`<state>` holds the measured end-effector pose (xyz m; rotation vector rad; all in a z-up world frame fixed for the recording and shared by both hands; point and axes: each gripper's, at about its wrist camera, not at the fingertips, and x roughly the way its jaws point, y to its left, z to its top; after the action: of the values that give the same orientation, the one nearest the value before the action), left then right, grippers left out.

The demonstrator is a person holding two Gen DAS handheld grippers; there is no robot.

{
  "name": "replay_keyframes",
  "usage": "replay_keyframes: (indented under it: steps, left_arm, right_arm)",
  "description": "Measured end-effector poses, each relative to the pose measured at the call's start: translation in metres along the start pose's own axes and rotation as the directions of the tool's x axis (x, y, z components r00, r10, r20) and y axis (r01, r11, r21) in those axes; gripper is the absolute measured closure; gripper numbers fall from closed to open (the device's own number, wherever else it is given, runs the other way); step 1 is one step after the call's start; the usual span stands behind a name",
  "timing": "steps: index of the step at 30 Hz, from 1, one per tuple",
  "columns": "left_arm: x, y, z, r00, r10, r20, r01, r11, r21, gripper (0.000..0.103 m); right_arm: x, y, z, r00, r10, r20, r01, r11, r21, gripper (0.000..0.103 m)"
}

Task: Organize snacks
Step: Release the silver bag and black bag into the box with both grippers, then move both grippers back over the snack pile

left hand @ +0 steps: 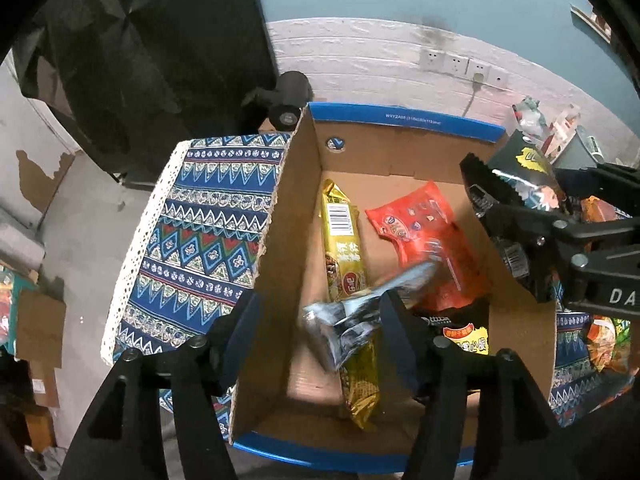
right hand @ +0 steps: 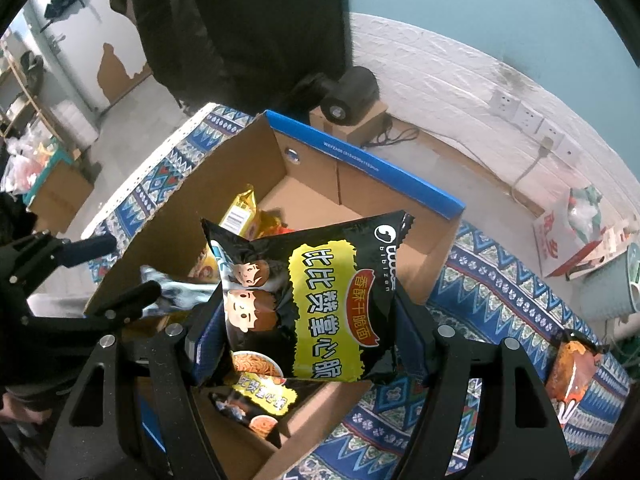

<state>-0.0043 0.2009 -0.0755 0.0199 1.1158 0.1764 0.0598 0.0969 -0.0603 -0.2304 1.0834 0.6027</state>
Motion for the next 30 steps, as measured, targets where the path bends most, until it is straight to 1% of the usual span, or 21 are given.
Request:
replay_keyframes:
  steps: [2, 4, 6, 17, 22, 27, 30]
  left_arm:
    - [0.000, -0.001, 0.000, 1.000, -0.001, -0.002, 0.001, 1.000, 0.001, 0.039]
    - [0.001, -0.001, 0.001, 1.000, -0.001, -0.005, 0.001, 1.000, 0.004, 0.039]
    - [0.001, -0.002, 0.001, 1.000, -0.002, -0.008, 0.002, 1.000, 0.005, 0.039]
    - [-0.003, -0.014, 0.003, 1.000, -0.027, -0.005, 0.028, 0.999, 0.019, 0.038]
    - [-0.008, -0.030, 0.004, 0.999, -0.048, 0.002, 0.048, 0.997, 0.052, 0.038]
    - [-0.015, -0.045, 0.004, 0.999, -0.040, 0.018, 0.039, 0.995, 0.096, 0.038]
    - [-0.018, -0.054, 0.004, 0.998, -0.063, 0.018, 0.060, 0.992, 0.108, 0.037]
  right_arm:
    - [0.002, 0.000, 0.001, 1.000, 0.001, -0.005, -0.001, 1.000, -0.004, 0.029]
    - [0.003, 0.001, 0.001, 1.000, -0.005, -0.008, 0.005, 1.000, -0.006, 0.024]
    - [0.003, 0.000, 0.000, 1.000, -0.008, -0.003, 0.008, 1.000, -0.004, 0.022]
    - [-0.011, -0.015, -0.009, 1.000, -0.026, 0.013, 0.026, 1.000, 0.012, 0.022]
    - [-0.023, -0.024, -0.018, 0.999, -0.044, 0.018, 0.044, 0.999, 0.015, 0.022]
    - [-0.035, -0.035, -0.029, 0.998, -0.062, 0.020, 0.062, 0.998, 0.020, 0.022]
    - [-0.042, -0.043, -0.036, 0.997, -0.078, 0.021, 0.077, 0.997, 0.024, 0.022]
